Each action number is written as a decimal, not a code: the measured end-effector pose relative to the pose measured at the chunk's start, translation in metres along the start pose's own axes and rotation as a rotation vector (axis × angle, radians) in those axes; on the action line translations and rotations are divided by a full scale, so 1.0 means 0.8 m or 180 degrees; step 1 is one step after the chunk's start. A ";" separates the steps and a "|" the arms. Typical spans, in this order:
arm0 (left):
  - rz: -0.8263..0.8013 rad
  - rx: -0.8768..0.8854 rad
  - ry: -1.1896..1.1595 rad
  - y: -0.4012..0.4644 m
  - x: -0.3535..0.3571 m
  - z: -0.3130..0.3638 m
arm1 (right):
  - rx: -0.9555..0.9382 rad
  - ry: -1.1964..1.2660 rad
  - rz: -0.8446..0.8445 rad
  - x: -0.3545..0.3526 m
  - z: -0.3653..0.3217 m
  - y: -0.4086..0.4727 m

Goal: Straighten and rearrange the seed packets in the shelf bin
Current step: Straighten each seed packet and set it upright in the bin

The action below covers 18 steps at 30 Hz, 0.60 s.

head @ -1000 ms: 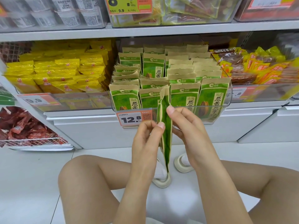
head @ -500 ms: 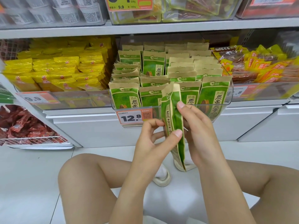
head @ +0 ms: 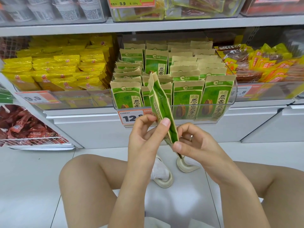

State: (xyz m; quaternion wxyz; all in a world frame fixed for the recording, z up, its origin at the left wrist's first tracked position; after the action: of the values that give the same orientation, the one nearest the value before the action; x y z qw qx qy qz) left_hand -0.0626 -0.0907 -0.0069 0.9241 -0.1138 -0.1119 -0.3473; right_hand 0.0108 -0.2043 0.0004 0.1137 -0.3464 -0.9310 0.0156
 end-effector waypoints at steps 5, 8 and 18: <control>-0.0046 -0.0052 -0.0054 0.001 -0.002 -0.001 | 0.0014 0.0038 -0.0082 0.000 -0.001 0.000; -0.0077 -0.0112 -0.0148 0.001 -0.005 -0.002 | -0.0010 0.0068 -0.0013 -0.003 0.001 0.001; -0.0107 -0.0243 -0.0014 -0.003 0.007 0.001 | -0.0361 -0.0658 0.0625 -0.006 0.012 0.009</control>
State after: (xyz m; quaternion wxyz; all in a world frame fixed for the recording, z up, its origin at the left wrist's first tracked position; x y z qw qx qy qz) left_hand -0.0602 -0.0952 -0.0042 0.9129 -0.1479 -0.1024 -0.3665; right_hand 0.0169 -0.2017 -0.0106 -0.0046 -0.4382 -0.8988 0.0096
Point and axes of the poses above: each hand's wrist, its own y-axis towards the middle knuckle, its own x-axis out of the palm, z = x × y, the point moved 4 cm from there along y, towards the middle knuckle, and after that the axes turned 6 degrees about z, right-handed, at the moved point
